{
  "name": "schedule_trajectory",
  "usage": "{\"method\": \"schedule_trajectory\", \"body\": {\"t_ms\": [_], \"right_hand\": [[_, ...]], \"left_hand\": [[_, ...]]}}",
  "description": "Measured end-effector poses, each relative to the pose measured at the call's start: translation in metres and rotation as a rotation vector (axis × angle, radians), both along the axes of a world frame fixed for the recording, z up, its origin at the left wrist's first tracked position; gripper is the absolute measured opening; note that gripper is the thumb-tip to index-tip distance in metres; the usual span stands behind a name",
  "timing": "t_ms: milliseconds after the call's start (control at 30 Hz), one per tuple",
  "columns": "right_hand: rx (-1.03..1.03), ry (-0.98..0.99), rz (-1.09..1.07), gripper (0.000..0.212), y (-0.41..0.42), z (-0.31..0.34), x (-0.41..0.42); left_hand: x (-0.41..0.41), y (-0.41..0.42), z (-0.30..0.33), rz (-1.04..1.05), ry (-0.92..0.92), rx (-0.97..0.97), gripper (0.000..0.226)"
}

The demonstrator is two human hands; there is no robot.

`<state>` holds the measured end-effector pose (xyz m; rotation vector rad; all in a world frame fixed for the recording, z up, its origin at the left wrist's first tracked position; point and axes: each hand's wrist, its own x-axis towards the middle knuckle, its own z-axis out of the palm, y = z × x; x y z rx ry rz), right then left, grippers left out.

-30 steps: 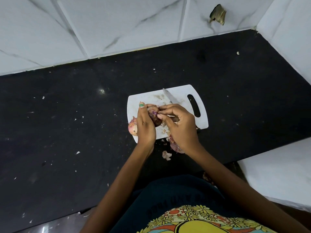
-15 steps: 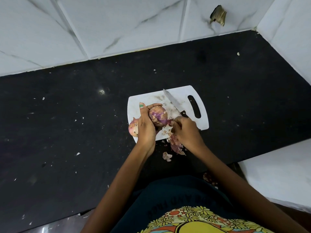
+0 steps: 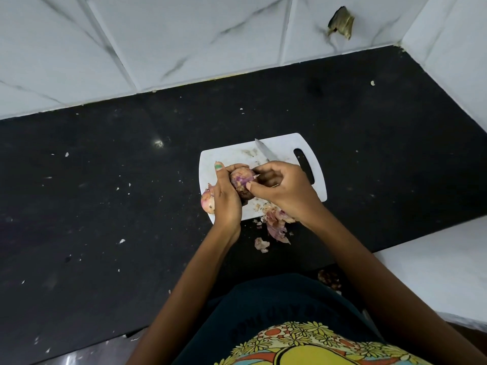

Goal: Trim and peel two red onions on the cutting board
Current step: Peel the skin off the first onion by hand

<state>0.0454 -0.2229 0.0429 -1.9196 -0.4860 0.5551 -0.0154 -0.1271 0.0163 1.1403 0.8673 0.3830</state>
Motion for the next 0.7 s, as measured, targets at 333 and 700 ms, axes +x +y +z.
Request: {"method": "schedule_trajectory", "body": {"t_ms": [333,700], "right_hand": [[0.088,0.032,-0.024,0.017,-0.001,0.003,0.005],[0.088,0.031,-0.016,0.029,0.001,0.0,-0.004]], "left_hand": [[-0.002,0.005,-0.001,0.004,-0.022,-0.054,0.06],[0.0,0.002,-0.001,0.065,-0.01,-0.028,0.051]]}}
